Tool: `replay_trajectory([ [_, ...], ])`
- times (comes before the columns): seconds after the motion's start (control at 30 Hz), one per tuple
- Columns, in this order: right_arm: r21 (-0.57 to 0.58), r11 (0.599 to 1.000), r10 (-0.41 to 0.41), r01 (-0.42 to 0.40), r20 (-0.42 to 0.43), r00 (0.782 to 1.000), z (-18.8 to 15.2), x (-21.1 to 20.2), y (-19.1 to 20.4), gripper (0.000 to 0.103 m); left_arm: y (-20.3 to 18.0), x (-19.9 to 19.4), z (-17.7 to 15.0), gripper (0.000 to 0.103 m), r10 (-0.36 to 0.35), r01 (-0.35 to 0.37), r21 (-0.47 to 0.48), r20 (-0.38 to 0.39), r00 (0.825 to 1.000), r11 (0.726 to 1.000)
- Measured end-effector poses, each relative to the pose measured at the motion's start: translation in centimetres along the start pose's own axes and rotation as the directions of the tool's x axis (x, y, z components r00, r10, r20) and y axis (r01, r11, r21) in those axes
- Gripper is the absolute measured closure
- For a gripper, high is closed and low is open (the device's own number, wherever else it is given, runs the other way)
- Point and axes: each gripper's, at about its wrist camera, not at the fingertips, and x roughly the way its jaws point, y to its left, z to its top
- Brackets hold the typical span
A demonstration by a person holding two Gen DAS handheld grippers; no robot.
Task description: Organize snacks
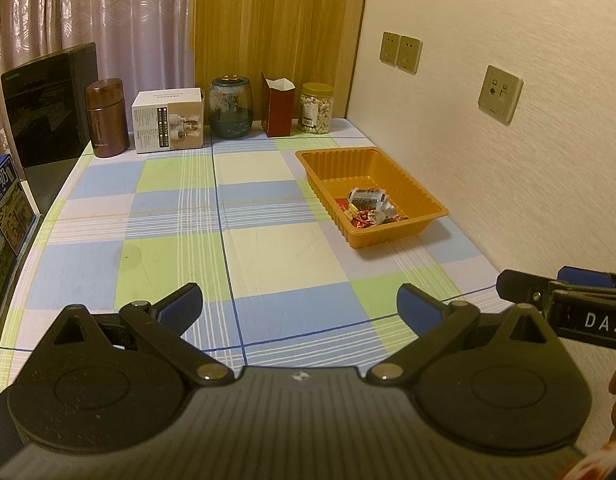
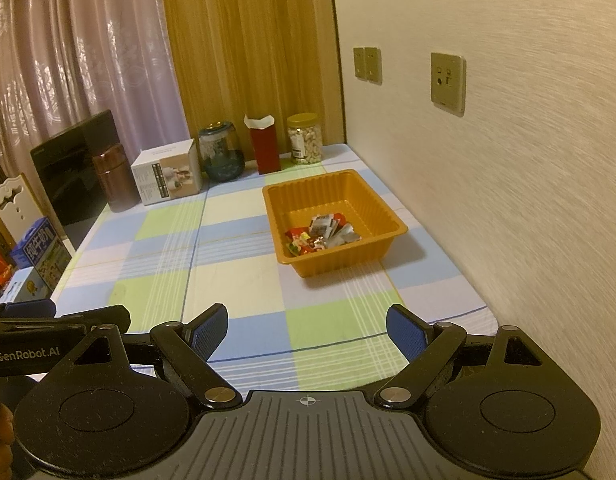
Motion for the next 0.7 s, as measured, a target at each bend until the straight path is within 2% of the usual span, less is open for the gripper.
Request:
replay_trajectory([
  [0.7, -0.002, 1.0, 0.001, -0.001, -0.005, 1.0, 0.19, 0.07, 0.07, 0.017, 0.15, 0.25, -0.38, 0.0, -0.008, 0.008, -0.006, 0.01, 1.0, 1.0],
])
